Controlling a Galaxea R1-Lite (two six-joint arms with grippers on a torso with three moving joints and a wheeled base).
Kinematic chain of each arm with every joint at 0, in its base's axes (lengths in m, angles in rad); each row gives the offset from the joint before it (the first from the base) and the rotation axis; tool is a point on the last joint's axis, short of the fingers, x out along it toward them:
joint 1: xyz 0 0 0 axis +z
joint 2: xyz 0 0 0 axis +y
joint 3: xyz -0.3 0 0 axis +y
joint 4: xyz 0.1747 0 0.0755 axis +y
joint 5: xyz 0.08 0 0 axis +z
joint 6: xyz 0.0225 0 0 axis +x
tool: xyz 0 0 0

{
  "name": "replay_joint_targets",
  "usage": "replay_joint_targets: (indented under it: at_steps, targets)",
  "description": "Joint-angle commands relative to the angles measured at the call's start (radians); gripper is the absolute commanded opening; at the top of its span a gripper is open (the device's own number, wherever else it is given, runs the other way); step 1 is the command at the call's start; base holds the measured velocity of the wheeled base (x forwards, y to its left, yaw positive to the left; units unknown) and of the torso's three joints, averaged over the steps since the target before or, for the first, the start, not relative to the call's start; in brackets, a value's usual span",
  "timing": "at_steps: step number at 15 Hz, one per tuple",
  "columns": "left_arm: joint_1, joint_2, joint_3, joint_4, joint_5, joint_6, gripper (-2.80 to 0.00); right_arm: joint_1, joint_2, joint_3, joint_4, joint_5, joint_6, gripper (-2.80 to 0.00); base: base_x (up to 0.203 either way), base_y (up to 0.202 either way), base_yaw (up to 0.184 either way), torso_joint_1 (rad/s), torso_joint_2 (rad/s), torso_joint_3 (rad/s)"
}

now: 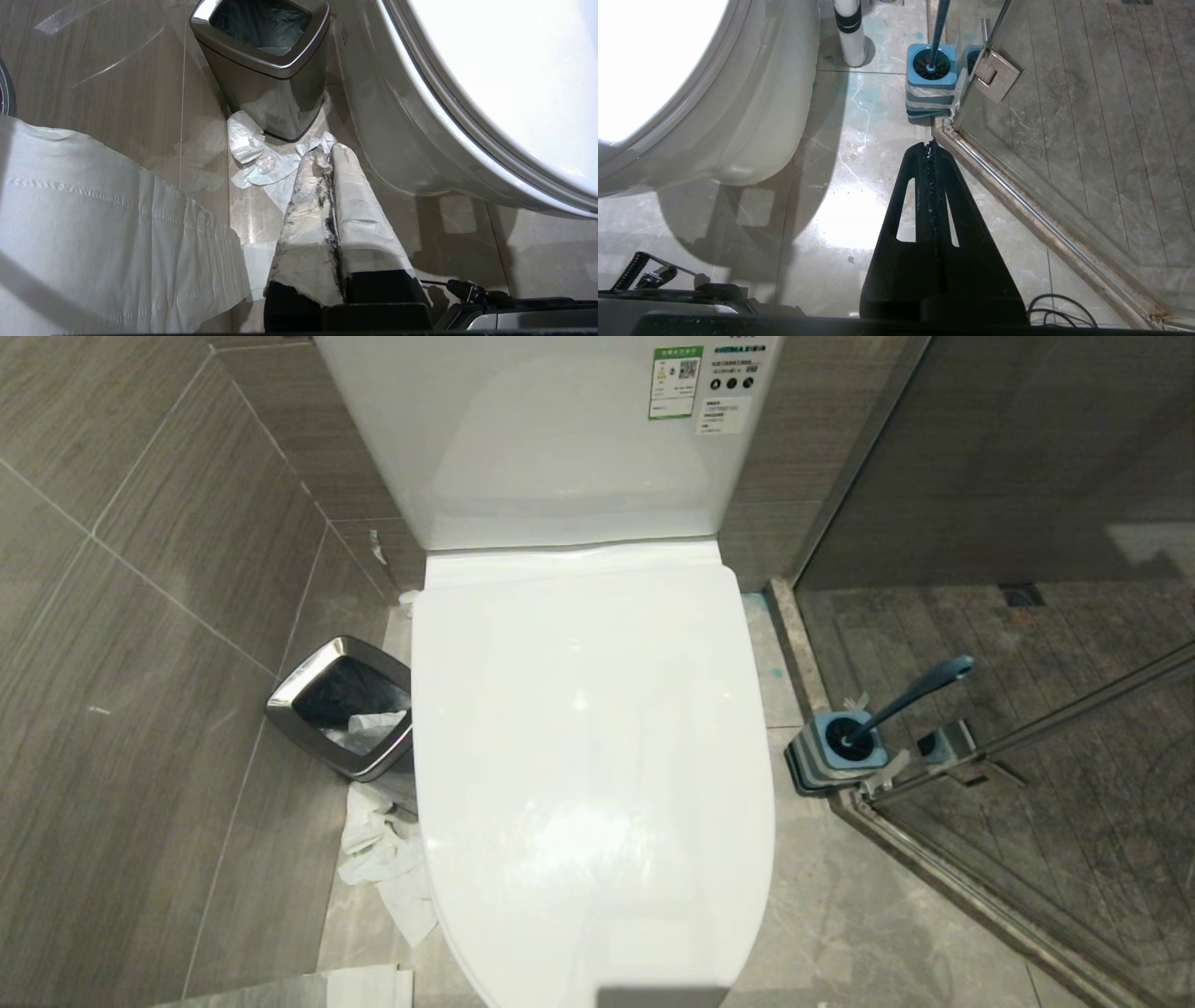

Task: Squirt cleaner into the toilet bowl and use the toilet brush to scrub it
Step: Use the left hand to lift the toilet lid slightly

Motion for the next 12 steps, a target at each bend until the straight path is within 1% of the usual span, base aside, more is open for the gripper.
replay_joint_targets:
  at_steps: [1, 12]
  targets:
    - [0.001, 0.001, 0.000, 0.000, 0.000, 0.000, -2.80, 0.000, 0.001, 0.000, 0.000, 0.001, -0.001, -2.80, 0.000, 0.000, 0.000, 0.000, 0.00, 0.000]
    - [0.001, 0.002, 0.000, 0.000, 0.000, 0.000, -2.80, 0.000, 0.001, 0.000, 0.000, 0.001, -0.001, -2.80, 0.000, 0.000, 0.000, 0.000, 0.00, 0.000]
